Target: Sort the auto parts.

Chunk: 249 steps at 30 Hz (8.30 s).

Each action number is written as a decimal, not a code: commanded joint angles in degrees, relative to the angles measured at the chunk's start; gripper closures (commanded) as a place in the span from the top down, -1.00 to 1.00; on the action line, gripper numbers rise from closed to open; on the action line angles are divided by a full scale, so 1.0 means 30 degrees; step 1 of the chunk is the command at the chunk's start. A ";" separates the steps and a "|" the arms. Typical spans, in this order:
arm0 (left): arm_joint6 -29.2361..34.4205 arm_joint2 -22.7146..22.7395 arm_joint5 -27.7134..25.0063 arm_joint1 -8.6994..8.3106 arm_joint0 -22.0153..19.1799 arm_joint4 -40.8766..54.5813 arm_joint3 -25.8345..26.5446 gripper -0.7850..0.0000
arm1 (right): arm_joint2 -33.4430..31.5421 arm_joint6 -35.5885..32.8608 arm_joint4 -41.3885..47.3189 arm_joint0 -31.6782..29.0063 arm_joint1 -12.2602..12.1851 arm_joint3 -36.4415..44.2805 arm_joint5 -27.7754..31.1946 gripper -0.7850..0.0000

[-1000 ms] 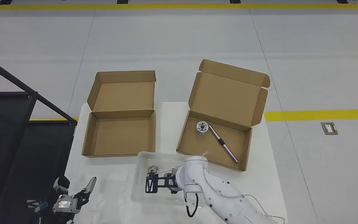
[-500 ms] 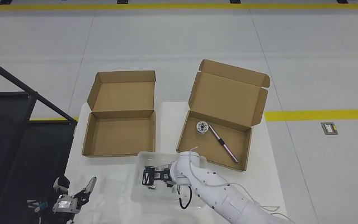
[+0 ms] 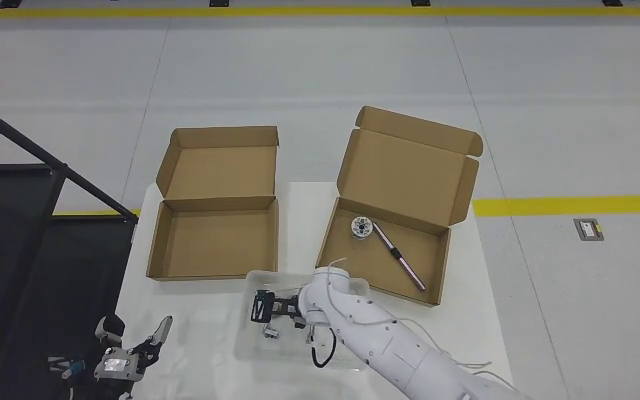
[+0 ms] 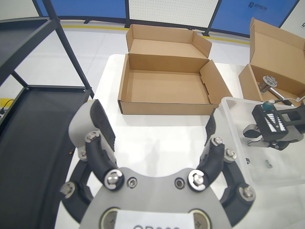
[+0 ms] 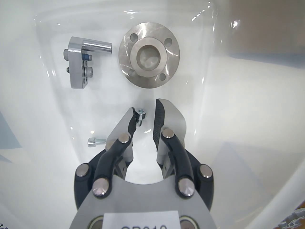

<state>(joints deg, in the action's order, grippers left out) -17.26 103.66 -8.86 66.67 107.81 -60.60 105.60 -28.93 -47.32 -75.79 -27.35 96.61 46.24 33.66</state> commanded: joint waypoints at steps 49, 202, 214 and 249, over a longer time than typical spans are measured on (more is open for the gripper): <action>0.0000 0.0000 0.0000 0.0000 0.0000 0.0000 0.0000 1.00 | -0.8751 0.2181 -0.2885 -0.0819 -0.2700 0.0002 -0.3019 -0.52; 0.0000 0.0000 0.0000 0.0000 0.0000 0.0000 0.0000 1.00 | -1.1081 0.2199 -0.3419 -0.3295 -0.4636 0.4297 -0.1801 -0.51; 0.0000 0.0000 0.0000 0.0000 0.0000 0.0000 0.0000 1.00 | -1.2706 0.2691 -0.3820 -0.7706 -0.5554 1.3442 -0.0430 -0.50; 0.1403 0.0225 -0.1363 -0.0087 -0.0397 -0.1294 0.1164 1.00 | -1.1424 0.9042 -0.6745 -1.0700 -0.6288 1.9833 0.3064 1.00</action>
<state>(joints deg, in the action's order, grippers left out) -13.39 104.10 -12.23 66.49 106.86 -63.54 108.75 -62.88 -22.67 -95.31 -58.89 78.00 104.96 41.56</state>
